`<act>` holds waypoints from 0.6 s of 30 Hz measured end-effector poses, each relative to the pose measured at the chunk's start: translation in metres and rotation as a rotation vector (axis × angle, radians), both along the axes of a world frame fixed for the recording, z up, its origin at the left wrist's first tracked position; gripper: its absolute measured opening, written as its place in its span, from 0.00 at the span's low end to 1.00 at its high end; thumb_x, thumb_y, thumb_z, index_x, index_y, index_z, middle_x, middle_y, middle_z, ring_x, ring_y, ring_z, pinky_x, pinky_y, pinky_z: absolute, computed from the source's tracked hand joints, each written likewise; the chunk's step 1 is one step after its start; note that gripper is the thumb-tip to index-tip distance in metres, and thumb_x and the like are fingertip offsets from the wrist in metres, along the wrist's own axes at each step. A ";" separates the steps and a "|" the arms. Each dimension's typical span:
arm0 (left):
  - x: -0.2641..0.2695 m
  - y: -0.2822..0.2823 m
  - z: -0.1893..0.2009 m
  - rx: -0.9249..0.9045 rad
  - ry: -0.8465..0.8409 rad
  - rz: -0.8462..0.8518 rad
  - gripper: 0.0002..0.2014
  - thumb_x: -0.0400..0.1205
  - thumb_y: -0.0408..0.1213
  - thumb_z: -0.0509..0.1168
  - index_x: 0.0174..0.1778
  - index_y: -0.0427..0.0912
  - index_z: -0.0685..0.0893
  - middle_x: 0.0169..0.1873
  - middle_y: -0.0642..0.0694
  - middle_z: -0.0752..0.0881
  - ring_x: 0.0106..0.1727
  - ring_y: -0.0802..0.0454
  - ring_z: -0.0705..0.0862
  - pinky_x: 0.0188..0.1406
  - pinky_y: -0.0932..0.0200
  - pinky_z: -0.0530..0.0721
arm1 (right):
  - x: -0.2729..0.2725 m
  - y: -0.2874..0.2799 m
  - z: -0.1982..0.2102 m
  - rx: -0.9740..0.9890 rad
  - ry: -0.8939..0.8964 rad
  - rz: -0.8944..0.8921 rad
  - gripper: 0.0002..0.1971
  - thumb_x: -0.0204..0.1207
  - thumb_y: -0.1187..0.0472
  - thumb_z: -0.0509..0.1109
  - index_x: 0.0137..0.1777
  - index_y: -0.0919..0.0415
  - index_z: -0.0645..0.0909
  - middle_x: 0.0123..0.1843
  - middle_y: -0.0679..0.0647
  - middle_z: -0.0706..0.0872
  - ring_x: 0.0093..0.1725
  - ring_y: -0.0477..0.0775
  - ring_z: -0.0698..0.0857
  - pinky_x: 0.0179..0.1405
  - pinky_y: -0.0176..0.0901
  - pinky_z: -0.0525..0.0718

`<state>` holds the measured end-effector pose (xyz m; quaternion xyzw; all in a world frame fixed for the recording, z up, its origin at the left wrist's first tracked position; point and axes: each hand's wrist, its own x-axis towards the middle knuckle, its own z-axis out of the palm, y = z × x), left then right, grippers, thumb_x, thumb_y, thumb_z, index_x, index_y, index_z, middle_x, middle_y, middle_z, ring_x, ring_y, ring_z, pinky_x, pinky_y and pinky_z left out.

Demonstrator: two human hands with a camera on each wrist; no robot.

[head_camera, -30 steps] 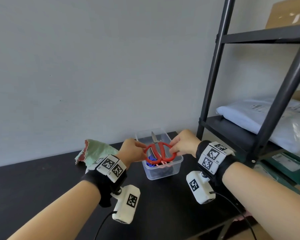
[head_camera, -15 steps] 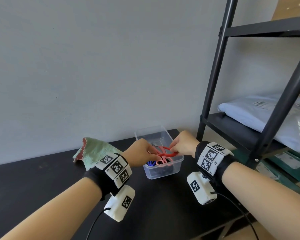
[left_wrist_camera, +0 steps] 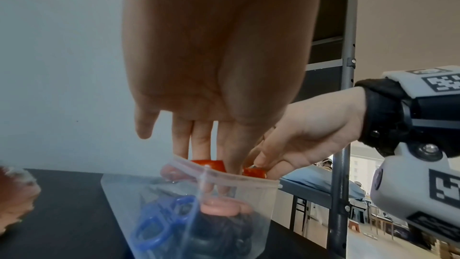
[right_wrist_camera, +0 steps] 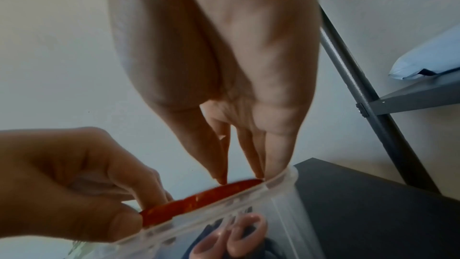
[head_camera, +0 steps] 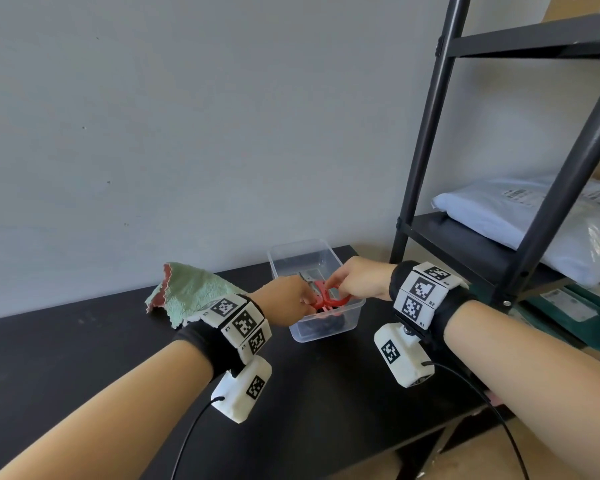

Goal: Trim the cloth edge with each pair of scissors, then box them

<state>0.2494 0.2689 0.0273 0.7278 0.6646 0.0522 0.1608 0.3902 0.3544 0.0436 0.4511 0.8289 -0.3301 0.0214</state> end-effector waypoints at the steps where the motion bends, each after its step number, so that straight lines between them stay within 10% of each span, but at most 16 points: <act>1: 0.001 -0.001 0.001 -0.008 0.004 -0.002 0.15 0.85 0.33 0.57 0.59 0.39 0.88 0.51 0.43 0.88 0.42 0.54 0.76 0.45 0.66 0.69 | 0.000 -0.002 0.002 0.000 -0.016 0.023 0.20 0.78 0.73 0.62 0.66 0.58 0.83 0.66 0.54 0.83 0.64 0.53 0.79 0.60 0.40 0.77; 7: 0.002 -0.003 -0.002 -0.124 -0.015 0.049 0.17 0.79 0.22 0.52 0.47 0.34 0.87 0.31 0.46 0.74 0.30 0.54 0.67 0.32 0.66 0.66 | -0.001 -0.015 0.009 0.070 -0.135 0.126 0.20 0.82 0.70 0.58 0.70 0.58 0.81 0.73 0.55 0.80 0.69 0.55 0.77 0.58 0.36 0.71; 18: -0.005 -0.023 0.004 0.054 -0.124 0.148 0.24 0.81 0.24 0.53 0.66 0.45 0.84 0.66 0.46 0.84 0.64 0.48 0.81 0.62 0.63 0.73 | 0.000 -0.021 0.009 0.126 -0.066 0.103 0.18 0.82 0.70 0.61 0.70 0.61 0.81 0.74 0.56 0.79 0.71 0.56 0.76 0.62 0.38 0.71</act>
